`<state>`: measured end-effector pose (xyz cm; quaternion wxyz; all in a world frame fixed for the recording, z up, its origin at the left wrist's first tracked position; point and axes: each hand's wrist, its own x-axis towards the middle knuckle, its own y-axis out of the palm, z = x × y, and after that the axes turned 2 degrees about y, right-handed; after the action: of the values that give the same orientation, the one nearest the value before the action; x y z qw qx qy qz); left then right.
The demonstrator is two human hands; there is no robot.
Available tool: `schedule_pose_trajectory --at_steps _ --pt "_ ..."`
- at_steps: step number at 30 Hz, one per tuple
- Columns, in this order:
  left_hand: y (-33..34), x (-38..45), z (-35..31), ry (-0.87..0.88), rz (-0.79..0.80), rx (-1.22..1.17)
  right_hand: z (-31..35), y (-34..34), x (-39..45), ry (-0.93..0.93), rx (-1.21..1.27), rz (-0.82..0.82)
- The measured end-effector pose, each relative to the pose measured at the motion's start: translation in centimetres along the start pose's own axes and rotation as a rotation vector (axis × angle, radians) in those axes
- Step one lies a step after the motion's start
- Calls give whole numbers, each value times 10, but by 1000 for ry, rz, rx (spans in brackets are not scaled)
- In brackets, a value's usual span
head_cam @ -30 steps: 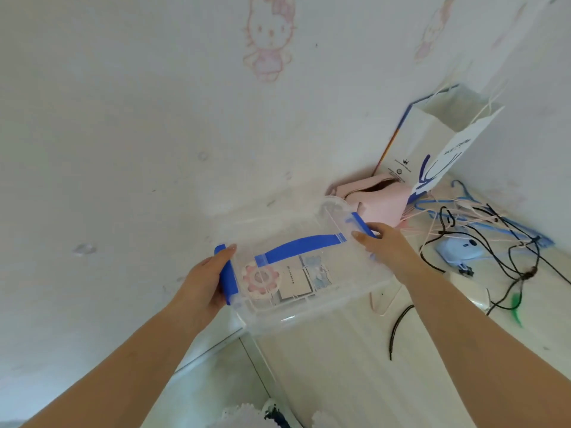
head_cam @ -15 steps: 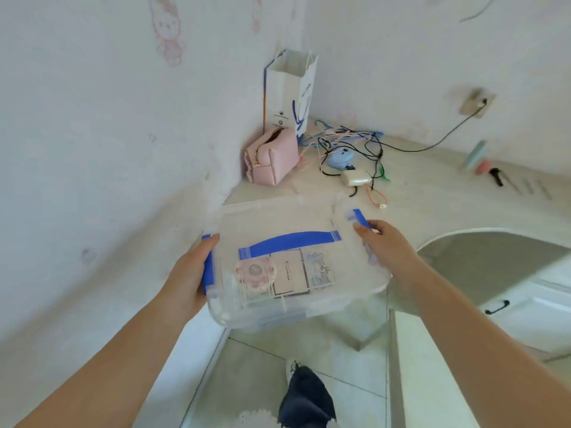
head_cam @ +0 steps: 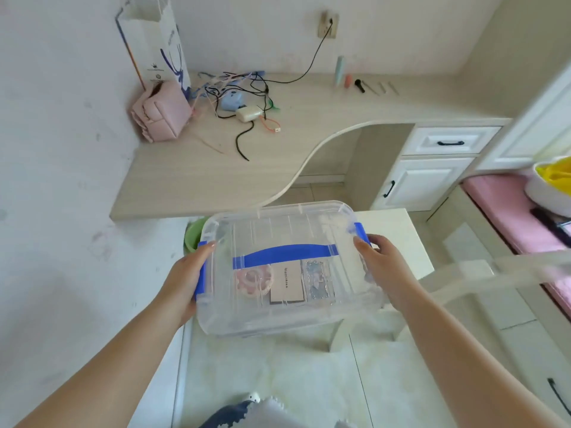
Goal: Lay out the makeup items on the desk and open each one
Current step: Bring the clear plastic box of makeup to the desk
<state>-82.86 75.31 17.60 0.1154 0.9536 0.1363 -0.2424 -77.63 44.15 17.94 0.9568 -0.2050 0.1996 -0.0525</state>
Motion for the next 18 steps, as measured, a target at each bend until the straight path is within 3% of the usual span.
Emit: schedule_pose_trajectory --at_steps 11,18 --pt "77 -132 103 -43 87 211 -145 -122 -142 74 117 -24" --pt "167 -199 166 -66 197 273 -229 -222 -222 143 177 -180"
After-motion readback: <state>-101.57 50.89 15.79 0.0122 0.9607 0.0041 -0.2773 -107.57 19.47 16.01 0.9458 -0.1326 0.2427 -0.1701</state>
